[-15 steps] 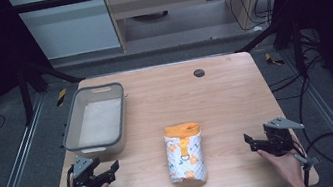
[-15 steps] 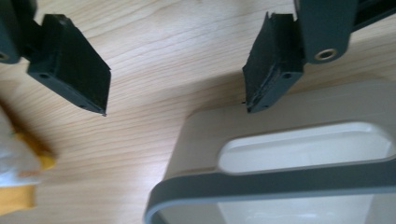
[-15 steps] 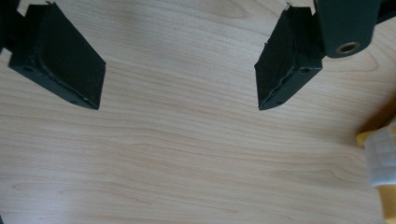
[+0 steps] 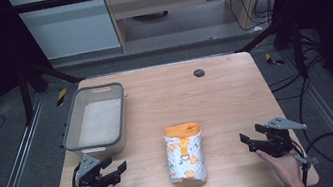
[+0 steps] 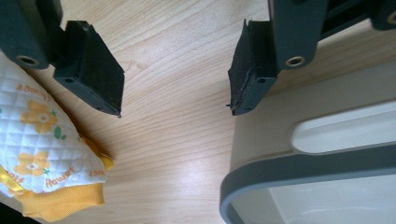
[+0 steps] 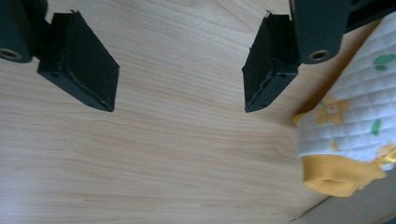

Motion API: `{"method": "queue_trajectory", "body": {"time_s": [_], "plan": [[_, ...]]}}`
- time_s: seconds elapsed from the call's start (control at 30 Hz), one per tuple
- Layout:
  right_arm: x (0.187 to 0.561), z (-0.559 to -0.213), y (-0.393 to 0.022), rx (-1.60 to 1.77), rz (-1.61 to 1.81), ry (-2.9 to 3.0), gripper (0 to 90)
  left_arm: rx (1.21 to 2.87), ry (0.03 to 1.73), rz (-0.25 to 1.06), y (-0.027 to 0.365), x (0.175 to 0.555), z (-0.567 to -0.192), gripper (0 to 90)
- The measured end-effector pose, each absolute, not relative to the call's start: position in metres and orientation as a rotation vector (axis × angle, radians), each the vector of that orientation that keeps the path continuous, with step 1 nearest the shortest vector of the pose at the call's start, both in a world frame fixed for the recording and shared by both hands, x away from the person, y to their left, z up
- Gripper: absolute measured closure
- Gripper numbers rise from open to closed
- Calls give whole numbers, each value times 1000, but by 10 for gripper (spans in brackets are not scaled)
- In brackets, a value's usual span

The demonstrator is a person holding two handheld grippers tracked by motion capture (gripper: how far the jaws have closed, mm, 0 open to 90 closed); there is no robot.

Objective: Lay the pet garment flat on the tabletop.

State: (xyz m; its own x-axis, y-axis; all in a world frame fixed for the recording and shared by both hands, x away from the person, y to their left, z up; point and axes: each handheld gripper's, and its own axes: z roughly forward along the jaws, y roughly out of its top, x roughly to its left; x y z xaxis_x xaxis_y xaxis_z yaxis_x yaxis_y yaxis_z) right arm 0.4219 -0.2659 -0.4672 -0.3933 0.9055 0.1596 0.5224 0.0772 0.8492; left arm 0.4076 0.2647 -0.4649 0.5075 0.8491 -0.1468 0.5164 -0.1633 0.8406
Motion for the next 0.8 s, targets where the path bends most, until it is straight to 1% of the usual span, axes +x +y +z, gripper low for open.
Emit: {"method": "queue_trajectory", "body": {"time_s": [0.17, 0.4, 0.57, 0.8], "plan": [[423, -461, -258, 1364, 1291, 1986, 302, 1831, 1106, 419, 260, 409, -460, 369], [426, -453, -242, 1309, 1307, 2059, 320, 1861, 1073, 431, 250, 414, -456, 376], [434, -442, -232, 1264, 1336, 2092, 337, 1864, 1043, 409, 242, 421, -447, 392], [443, -435, -222, 1240, 1358, 2110, 356, 1880, 988, 437, 226, 429, -435, 408]]}}
